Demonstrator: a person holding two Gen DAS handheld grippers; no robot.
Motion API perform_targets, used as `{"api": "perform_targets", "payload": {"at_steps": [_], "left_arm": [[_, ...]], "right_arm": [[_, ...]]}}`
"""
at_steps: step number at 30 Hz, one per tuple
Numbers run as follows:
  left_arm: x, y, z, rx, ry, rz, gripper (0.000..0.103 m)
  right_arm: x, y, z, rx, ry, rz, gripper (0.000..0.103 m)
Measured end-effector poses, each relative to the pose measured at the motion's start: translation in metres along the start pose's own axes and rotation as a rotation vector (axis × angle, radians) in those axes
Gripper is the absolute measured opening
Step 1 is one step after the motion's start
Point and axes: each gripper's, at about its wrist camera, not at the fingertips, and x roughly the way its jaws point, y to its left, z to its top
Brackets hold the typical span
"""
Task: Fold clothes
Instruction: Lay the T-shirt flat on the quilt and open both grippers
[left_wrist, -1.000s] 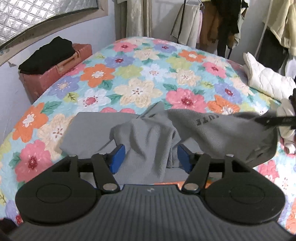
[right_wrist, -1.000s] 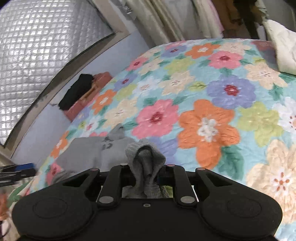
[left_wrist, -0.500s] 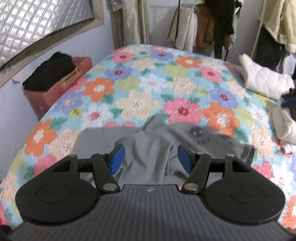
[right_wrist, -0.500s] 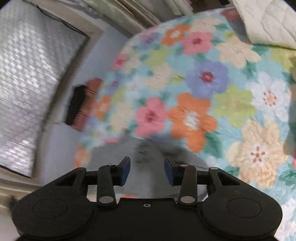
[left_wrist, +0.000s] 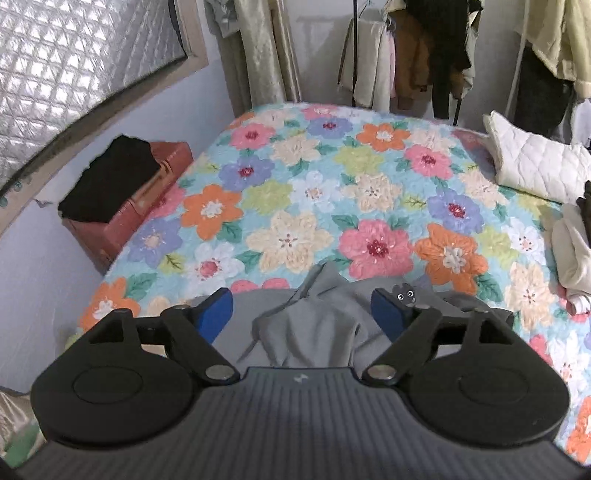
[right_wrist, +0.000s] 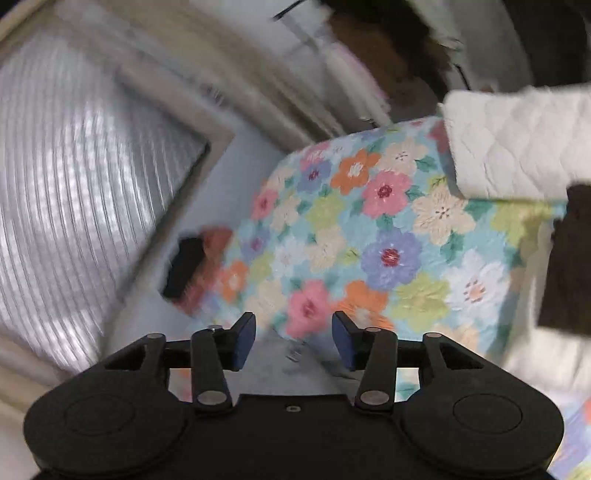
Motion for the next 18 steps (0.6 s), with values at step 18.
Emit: {"api": "perform_targets", "payload": {"at_steps": [18], "left_arm": [[0.198, 0.039, -0.097, -0.239, 0.111, -0.065, 0.082]], "right_arm": [[0.292, -0.077, -0.147, -0.058, 0.036, -0.045, 0.052]]}}
